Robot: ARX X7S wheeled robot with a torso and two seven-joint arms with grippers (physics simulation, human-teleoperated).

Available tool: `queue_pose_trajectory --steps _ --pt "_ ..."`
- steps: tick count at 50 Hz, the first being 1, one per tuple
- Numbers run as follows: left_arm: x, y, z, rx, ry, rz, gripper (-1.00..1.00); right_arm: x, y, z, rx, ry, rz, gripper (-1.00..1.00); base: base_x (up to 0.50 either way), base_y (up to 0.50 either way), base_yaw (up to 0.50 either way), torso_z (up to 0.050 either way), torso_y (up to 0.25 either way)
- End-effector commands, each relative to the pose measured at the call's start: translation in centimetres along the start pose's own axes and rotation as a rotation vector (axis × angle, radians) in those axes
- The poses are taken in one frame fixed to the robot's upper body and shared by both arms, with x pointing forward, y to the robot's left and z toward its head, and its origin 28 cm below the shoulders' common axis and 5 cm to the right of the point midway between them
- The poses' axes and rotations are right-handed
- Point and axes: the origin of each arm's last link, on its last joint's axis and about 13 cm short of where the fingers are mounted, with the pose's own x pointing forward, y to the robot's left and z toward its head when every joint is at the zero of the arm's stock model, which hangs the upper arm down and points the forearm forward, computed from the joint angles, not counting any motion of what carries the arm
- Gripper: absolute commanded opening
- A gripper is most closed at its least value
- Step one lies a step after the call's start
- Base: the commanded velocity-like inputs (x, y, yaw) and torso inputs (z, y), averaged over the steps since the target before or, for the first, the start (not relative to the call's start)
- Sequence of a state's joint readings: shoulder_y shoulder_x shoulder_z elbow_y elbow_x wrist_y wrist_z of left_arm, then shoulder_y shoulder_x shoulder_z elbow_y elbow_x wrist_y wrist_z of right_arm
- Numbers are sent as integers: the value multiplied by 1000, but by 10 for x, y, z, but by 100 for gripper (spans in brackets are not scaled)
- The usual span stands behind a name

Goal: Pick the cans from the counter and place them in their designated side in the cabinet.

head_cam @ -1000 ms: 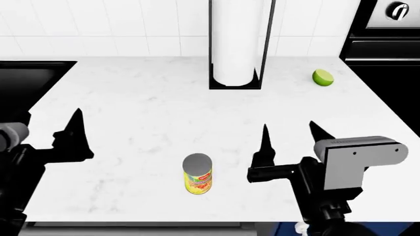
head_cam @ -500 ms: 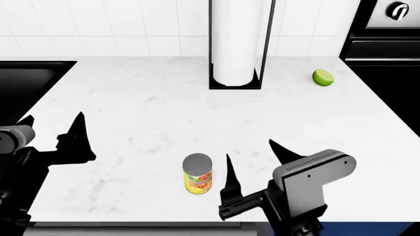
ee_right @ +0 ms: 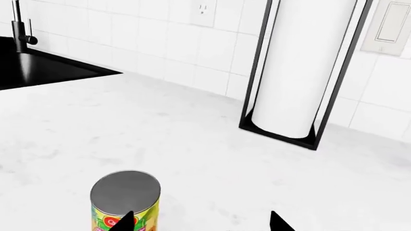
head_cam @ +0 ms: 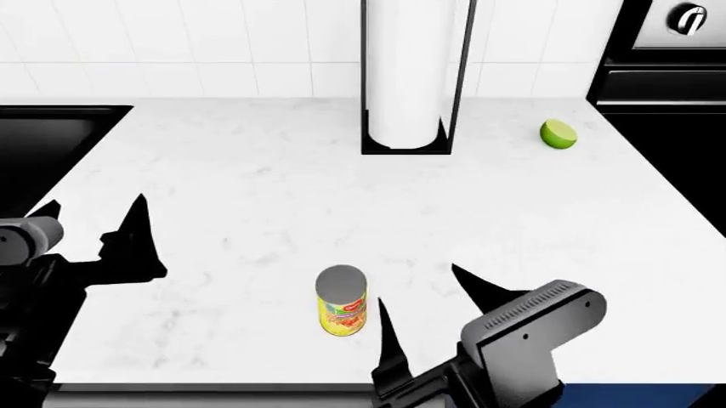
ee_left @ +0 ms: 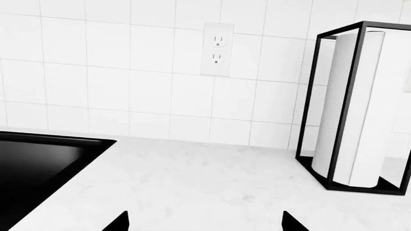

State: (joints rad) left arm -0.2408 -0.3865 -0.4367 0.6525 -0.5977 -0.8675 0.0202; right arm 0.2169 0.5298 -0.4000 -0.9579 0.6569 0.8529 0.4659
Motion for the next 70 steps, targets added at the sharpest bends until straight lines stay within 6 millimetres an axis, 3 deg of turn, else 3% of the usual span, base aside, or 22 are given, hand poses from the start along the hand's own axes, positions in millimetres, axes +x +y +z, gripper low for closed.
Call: queue_pose_trajectory --steps 1,17,28,41,70 --pt "0 0 0 0 0 0 100 -8 -1 2 -14 -6 -23 100 0 0 0 0 0" --pt "1 -1 -1 0 -1 1 100 -11 12 -4 -9 24 82 100 0 0 0 0 0" --pt "0 0 0 -2 -3 2 100 -2 17 -11 68 33 190 100 0 0 0 0 0" --pt "0 0 1 -5 -3 2 100 13 14 -17 125 37 199 100 0 0 0 0 0" --pt "1 0 -2 -6 -1 5 100 22 17 -22 142 56 219 100 0 0 0 0 0"
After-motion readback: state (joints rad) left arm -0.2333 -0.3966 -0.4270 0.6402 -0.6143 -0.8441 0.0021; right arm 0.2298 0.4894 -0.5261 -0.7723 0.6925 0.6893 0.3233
